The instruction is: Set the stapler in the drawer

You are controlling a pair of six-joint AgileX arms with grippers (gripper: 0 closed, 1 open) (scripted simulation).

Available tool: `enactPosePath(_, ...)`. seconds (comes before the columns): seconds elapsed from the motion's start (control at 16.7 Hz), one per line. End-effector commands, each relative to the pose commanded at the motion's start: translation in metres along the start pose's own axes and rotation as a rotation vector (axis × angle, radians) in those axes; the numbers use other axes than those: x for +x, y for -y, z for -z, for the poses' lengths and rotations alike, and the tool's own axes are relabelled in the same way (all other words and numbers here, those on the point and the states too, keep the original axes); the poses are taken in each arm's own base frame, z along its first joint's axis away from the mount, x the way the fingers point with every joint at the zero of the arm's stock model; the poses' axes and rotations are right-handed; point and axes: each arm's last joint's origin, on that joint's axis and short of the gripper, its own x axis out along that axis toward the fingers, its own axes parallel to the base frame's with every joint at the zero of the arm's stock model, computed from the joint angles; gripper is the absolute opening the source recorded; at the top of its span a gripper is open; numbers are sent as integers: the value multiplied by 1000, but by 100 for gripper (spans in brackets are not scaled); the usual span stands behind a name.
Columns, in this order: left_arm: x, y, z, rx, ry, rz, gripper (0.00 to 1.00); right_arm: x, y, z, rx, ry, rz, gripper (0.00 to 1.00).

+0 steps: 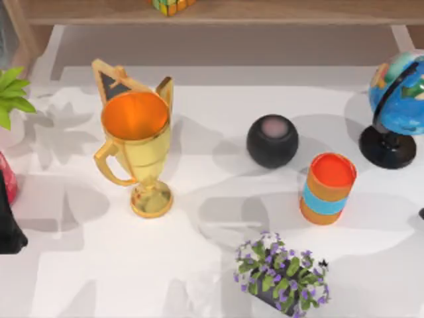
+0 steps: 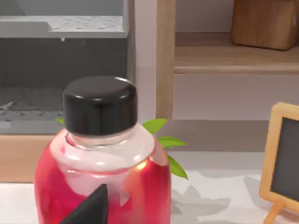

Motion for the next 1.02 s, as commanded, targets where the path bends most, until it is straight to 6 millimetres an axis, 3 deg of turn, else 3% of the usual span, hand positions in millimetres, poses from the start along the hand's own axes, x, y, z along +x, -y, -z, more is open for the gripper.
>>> enactPosePath(0.54, 0, 0, 0, 0, 0, 0, 100, -5, -1, 2, 3, -5, -3, 0)
enactPosePath(1.02, 0, 0, 0, 0, 0, 0, 100, -62, -1, 1, 4, -4, -5, 0)
